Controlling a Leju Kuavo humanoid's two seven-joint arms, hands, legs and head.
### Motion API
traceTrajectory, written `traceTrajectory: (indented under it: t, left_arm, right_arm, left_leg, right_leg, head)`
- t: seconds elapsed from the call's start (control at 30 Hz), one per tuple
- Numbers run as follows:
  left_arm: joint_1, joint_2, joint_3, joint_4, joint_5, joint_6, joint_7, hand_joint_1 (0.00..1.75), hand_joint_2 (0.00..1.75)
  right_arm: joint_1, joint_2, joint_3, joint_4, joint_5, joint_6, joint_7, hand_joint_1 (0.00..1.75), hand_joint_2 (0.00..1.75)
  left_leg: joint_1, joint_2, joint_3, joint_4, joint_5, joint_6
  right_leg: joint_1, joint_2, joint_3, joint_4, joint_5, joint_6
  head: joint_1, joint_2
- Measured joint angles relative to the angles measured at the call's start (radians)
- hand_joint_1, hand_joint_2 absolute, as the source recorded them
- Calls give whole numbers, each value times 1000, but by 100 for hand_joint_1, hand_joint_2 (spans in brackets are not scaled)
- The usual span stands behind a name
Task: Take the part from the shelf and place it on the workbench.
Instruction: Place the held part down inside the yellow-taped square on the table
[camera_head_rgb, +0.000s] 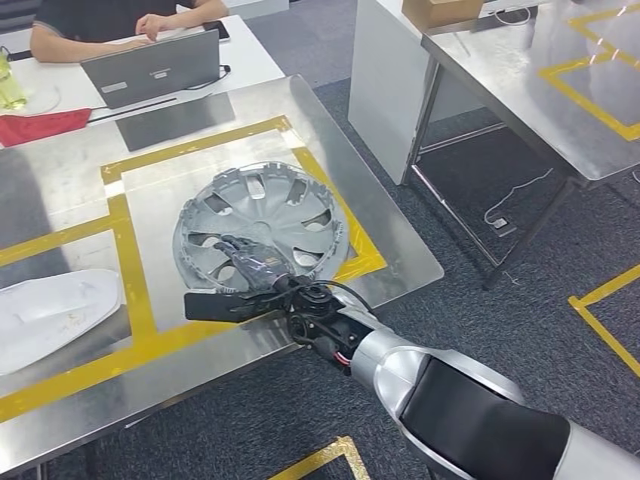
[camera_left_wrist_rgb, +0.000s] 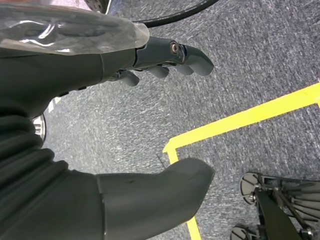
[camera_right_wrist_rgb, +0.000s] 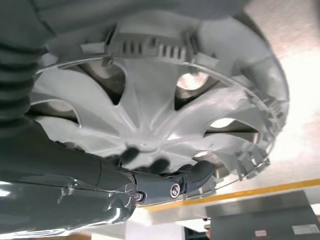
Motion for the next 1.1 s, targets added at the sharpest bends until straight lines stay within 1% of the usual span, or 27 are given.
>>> traceTrajectory:
  t: [0.07, 0.2, 0.27, 0.33, 0.4, 0.47, 0.6, 0.7, 0.9, 1.1]
  left_arm:
    - [0, 0, 0, 0, 0, 1, 1, 0, 0]
    - [1, 0, 0, 0, 0, 3, 9, 0, 0]
    - [1, 0, 0, 0, 0, 3, 11, 0, 0]
    - [1, 0, 0, 0, 0, 4, 12, 0, 0]
    - [1, 0, 0, 0, 1, 4, 12, 0, 0]
    - [2, 0, 0, 0, 1, 5, 11, 0, 0]
    - [7, 0, 0, 0, 1, 9, 13, 0, 0]
    - [8, 0, 1, 0, 3, 13, 15, 0, 0]
    - [8, 0, 2, 0, 3, 18, 25, 0, 0]
    - [8, 1, 3, 0, 3, 20, 37, 0, 0]
  right_arm:
    - [-1, 1, -1, 0, -49, 4, -32, 0, 0]
    - [-15, 1, -25, -7, -203, 27, -157, 0, 0]
    - [-25, 1, -46, -19, -263, 43, -205, 0, 0]
    - [-28, 0, -71, -48, -321, 67, -243, 0, 0]
    - [-25, -5, -100, -100, -384, 94, -264, 0, 0]
    - [-12, -18, -131, -176, -446, 123, -263, 0, 0]
    - [47, -68, -191, -380, -565, 172, -242, 0, 0]
    - [102, -107, -225, -537, -614, 194, -229, 0, 0]
    - [222, -176, -263, -831, -647, 219, -225, 0, 0]
    - [303, -236, -267, -1037, -654, 232, -221, 0, 0]
  left_leg:
    - [0, 0, 1, 0, 0, 0]
    - [0, 0, 1, 0, 0, 0]
    - [0, 0, 2, 0, 0, 0]
    - [0, 1, 2, 0, 0, 0]
    - [0, 1, 3, 0, 0, 0]
    - [0, 1, 3, 0, 0, 0]
    - [0, 1, 4, 0, 0, 0]
    - [-1, 2, 4, 0, 0, 0]
    - [-1, 2, 5, 0, 0, 0]
    - [-6, 2, 4, 1, -4, 3]
  right_leg:
    - [0, 0, 1, 0, 0, 0]
    - [0, 0, 1, 0, 0, 0]
    - [0, 0, 1, 0, 0, 0]
    - [0, 0, 1, 0, 0, 0]
    - [0, 1, 1, 0, 0, 0]
    - [0, 1, 1, 0, 0, 0]
    - [-1, 1, 1, -1, 0, 0]
    - [-1, 1, 1, -1, 0, 0]
    - [-1, 2, 1, -1, 0, 0]
    - [-6, 3, 2, -2, -2, 3]
  head:
    - [0, 0]
    - [0, 0]
    - [-1, 0]
    - [-1, 0]
    - [-1, 0]
    - [-2, 0]
    - [-1, 0]
    - [0, 0]
    - [-1, 0]
    - [-3, 0]
